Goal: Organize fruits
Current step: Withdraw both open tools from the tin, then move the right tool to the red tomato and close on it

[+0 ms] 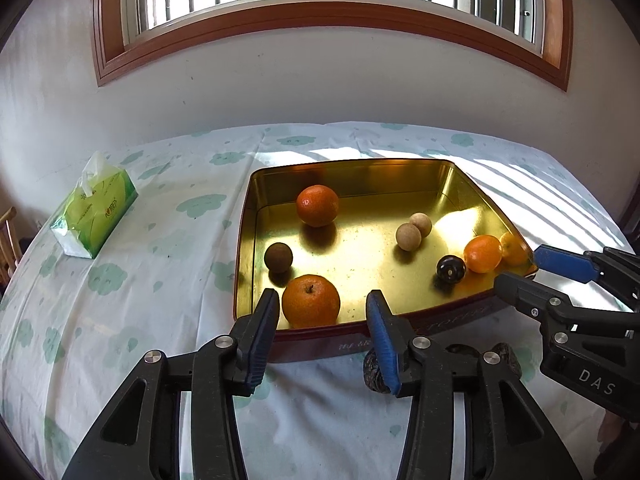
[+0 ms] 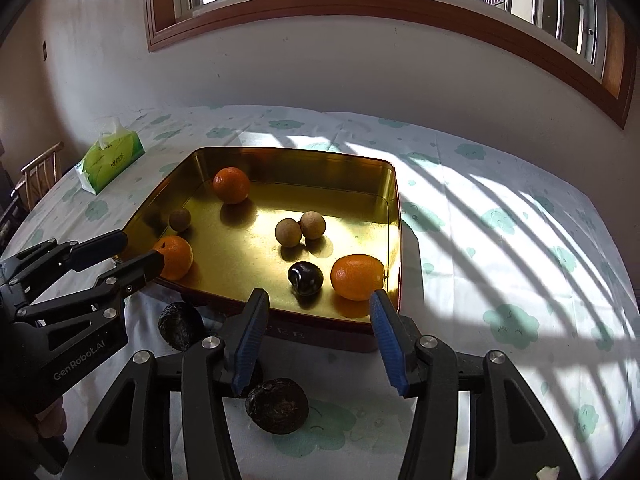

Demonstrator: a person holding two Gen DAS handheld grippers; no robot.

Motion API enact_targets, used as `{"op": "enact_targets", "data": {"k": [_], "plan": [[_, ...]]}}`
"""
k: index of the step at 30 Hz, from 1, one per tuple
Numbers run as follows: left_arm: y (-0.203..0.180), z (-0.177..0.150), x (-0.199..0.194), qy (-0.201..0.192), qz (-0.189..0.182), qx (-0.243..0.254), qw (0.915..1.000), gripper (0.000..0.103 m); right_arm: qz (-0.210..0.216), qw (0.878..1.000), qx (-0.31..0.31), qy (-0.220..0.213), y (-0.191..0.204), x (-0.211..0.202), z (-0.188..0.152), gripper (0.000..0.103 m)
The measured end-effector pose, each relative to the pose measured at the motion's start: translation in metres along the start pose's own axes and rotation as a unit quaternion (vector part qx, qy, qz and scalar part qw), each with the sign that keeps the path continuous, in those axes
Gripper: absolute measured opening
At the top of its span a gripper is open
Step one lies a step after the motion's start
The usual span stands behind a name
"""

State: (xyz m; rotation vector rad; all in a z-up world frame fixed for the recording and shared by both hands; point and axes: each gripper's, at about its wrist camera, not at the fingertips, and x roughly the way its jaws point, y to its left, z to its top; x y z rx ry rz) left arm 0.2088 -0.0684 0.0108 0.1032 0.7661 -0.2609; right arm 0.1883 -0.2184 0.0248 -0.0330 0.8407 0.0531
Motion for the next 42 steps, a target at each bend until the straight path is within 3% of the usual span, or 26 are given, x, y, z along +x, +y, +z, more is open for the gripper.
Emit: {"op": "enact_targets", "data": {"k": [20,29,42], "plan": [[0.006,-0.088,-0.036,0.043,0.023,-0.003,0.9988,0.051,-0.022,0.999,0.014,0.043,-0.02,-0.034,-0.084,0.05],[0.012,-0.12,-0.053,0.047,0.032,-0.011,0.9983,0.051,-0.011,0.998,0.001,0.059,-0.003,-0.046,-0.12,0.05],[0.023,-0.131,-0.061,0.035,0.033,-0.026,0.9985,0.061,0.019,0.998,-0.033,0.054,0.041,-0.042,-0.121,0.049]]}}
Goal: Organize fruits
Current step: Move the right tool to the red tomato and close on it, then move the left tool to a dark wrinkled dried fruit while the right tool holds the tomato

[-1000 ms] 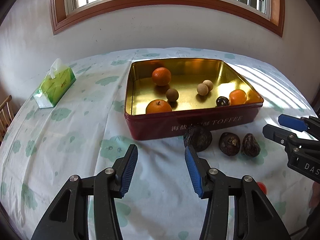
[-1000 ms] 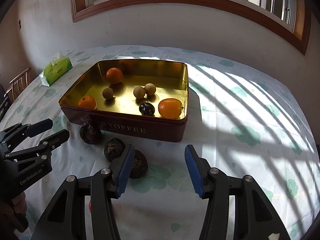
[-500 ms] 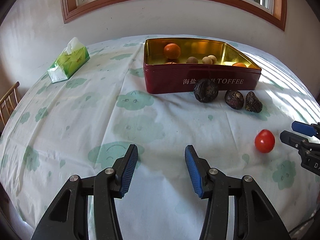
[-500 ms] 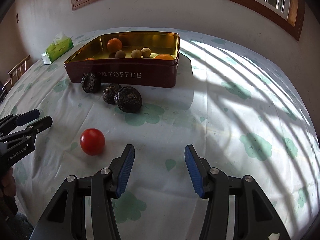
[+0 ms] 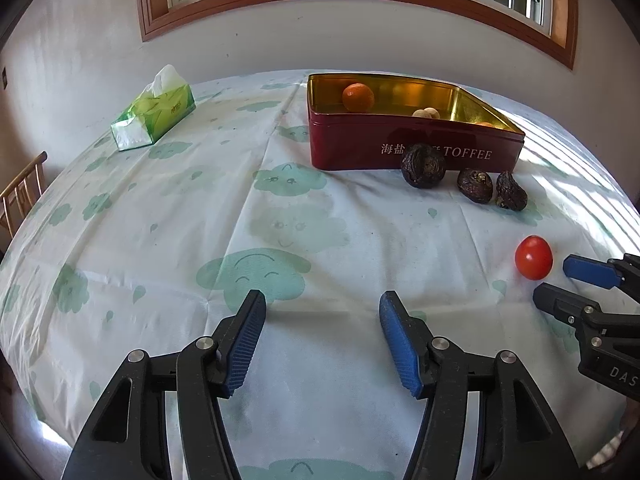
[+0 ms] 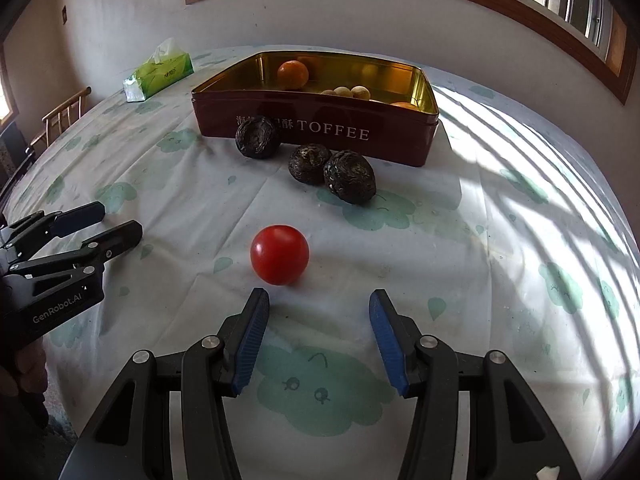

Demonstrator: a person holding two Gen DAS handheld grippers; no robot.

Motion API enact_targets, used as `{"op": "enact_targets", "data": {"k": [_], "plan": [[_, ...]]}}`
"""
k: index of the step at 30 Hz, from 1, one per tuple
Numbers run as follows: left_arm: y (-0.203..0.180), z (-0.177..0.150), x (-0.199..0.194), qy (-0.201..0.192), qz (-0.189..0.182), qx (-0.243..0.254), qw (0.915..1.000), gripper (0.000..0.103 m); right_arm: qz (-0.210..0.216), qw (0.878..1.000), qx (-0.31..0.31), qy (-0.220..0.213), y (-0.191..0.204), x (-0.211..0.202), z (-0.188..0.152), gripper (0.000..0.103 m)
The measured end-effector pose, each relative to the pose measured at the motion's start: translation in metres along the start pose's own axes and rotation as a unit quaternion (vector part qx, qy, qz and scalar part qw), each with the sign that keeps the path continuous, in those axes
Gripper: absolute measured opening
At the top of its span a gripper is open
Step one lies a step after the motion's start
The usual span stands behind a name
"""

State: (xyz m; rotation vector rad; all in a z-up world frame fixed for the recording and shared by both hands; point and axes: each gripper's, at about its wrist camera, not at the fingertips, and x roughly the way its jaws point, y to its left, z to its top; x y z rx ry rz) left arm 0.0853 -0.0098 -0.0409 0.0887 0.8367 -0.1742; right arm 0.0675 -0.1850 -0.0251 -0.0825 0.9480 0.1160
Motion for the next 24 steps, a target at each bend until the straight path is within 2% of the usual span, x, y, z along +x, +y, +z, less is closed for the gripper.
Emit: {"op": "enact_targets", "data": {"k": [5,9,11,18,24], "plan": [[0.002,0.001,0.002,0.0,-0.003,-0.003,1.0,0.063,0.003,1.0,-0.001,-0.006,0.007,0.007,0.009,0.046],[0.003,0.003,0.004,0.0,-0.006,-0.006,1.0,0.064,0.004,1.0,-0.005,-0.011,0.011,0.01,0.014,0.031],[0.003,0.004,0.005,0.0,-0.007,-0.008,0.9999,0.064,0.005,1.0,-0.008,-0.014,0.013,0.011,0.015,0.028],[-0.001,0.008,0.009,0.001,-0.006,-0.008,0.9999,0.064,0.001,1.0,-0.003,-0.019,0.007,0.01,0.014,0.027],[-0.01,0.014,0.013,0.002,-0.005,-0.002,1.0,0.064,-0.018,0.999,0.024,-0.02,-0.018,0.011,0.013,0.027]]}}
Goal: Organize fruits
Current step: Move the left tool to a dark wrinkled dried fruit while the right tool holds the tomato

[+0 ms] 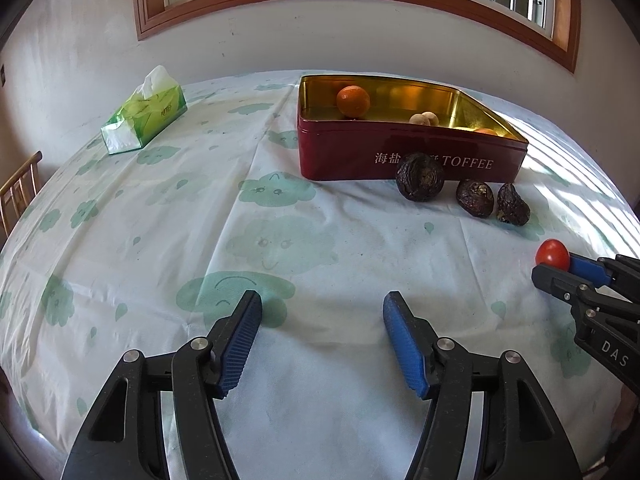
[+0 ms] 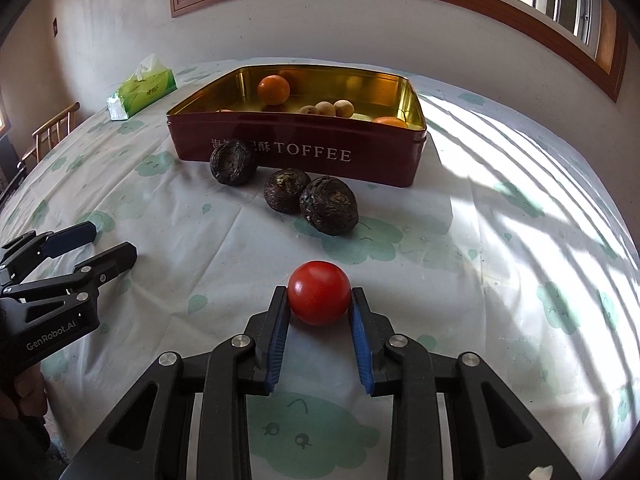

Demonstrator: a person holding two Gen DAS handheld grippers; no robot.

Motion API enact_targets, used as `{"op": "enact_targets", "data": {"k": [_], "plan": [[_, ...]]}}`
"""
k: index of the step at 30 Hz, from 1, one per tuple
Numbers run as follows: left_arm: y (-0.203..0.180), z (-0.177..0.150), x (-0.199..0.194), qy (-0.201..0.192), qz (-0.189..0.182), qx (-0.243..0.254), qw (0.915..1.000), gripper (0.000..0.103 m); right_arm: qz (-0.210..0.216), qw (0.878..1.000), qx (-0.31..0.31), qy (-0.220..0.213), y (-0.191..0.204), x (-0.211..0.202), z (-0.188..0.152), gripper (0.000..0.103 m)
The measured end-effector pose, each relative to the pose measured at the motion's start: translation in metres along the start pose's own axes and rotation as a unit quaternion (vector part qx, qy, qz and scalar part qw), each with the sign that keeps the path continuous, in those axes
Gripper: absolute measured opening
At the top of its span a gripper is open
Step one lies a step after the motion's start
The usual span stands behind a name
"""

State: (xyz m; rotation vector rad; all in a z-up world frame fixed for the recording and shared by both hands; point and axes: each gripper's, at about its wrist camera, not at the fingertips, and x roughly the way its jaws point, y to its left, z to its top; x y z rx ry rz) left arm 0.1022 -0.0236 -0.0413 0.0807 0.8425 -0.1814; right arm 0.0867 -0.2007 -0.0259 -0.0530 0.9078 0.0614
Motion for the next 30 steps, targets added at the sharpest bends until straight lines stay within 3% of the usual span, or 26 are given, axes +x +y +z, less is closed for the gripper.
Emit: {"op": "enact_targets", "data": {"k": [16,30], "plan": [[-0.02,0.018,0.014,0.012,-0.006,0.024,0.9996,0.064,-0.048,0.997,0.059,0.003,-0.062,0.011,0.012,0.027],[-0.033,0.043,0.037,0.026,-0.03,0.026,0.9989,0.063,-0.051,0.996,0.077,0.0,-0.083,0.02,0.02,0.028]]}}
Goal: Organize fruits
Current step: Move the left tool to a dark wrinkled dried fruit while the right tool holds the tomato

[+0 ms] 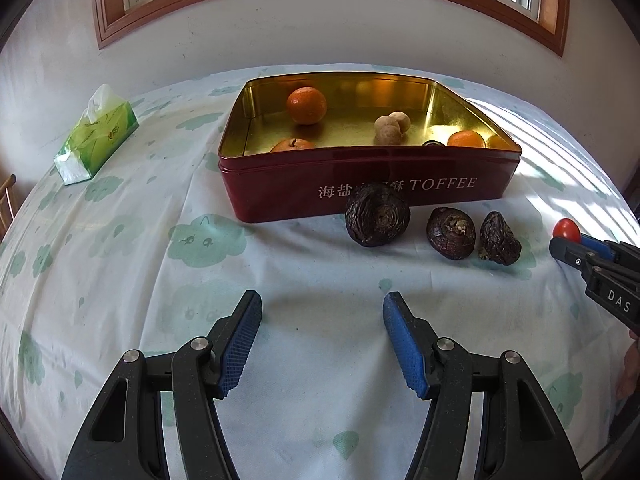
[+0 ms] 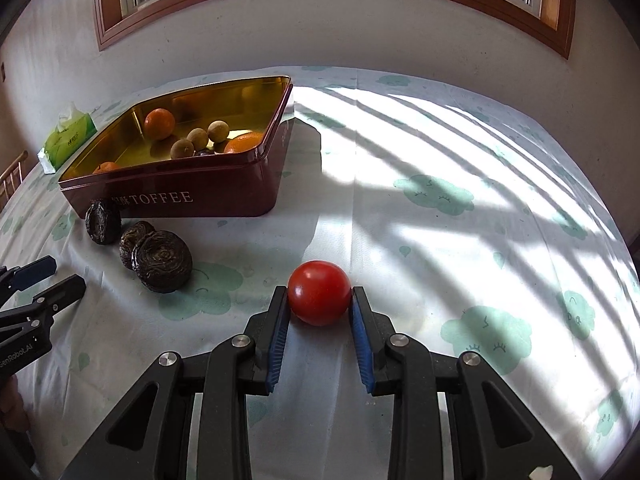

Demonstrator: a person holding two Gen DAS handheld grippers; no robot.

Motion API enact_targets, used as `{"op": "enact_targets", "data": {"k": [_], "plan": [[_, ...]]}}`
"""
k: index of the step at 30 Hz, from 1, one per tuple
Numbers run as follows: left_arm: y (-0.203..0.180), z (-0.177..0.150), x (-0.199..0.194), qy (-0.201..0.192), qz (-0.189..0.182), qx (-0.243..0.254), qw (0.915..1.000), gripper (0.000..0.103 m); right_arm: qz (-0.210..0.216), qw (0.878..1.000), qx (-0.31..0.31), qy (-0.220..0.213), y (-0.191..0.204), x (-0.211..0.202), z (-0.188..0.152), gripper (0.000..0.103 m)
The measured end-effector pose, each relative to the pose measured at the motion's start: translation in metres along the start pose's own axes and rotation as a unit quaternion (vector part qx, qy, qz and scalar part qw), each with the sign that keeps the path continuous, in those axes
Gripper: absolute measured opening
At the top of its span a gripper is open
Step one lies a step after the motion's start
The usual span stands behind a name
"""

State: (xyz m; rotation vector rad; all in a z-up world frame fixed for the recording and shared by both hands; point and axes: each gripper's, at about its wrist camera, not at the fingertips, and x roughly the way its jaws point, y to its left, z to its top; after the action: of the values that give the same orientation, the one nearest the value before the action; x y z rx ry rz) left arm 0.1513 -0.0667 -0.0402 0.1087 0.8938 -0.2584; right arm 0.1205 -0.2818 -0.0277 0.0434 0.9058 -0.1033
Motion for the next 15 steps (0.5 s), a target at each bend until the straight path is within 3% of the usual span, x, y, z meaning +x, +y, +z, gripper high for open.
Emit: {"op": "enact_targets", "data": {"k": [15], "plan": [[-0.018,0.032,0.026,0.005,-0.017,0.006,0.9998,0.062,0.006,1.0,0.005,0.0,-0.002,-0.001,-0.001,0.029]]}}
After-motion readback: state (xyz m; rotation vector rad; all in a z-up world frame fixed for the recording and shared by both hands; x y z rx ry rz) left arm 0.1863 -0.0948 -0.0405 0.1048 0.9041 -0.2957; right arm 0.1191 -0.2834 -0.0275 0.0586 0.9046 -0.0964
